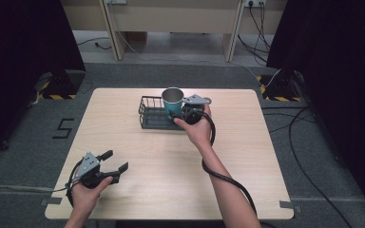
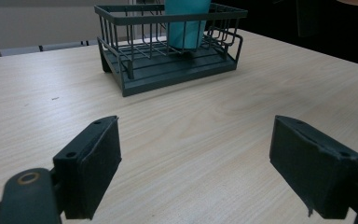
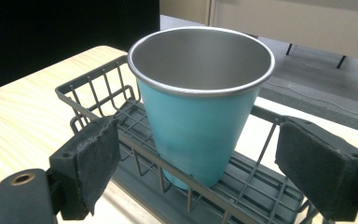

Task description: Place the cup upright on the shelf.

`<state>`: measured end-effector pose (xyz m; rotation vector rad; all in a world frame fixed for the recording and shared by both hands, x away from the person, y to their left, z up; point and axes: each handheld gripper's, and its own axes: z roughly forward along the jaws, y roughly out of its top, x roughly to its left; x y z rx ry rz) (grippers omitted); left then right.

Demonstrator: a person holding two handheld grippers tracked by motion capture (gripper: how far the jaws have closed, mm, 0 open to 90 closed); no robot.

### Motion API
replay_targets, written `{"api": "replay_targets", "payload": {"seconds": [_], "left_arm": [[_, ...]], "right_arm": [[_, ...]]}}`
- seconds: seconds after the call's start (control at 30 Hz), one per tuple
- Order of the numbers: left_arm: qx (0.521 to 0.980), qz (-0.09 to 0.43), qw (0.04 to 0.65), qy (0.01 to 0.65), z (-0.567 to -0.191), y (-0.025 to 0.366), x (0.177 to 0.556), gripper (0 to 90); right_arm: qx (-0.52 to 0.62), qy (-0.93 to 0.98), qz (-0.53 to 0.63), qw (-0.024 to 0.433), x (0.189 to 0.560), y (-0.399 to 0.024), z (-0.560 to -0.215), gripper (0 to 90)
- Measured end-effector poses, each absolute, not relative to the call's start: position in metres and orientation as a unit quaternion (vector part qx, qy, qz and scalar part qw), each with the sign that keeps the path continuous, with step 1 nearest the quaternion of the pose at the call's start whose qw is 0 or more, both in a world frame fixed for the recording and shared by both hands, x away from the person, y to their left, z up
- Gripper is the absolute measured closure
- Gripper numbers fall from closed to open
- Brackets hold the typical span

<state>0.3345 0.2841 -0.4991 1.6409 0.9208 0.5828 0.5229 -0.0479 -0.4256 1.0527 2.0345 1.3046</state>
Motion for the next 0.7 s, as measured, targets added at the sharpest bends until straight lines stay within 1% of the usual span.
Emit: {"api": "replay_targets", "payload": {"seconds": [0.7], "left_arm": [[0.695, 0.247, 0.551, 0.390, -0.499, 0.284, 0.335, 15.9]], "right_arm": [[0.389, 0.744, 0.482, 0.250, 0.510, -0.066, -0.428, 15.3]]}}
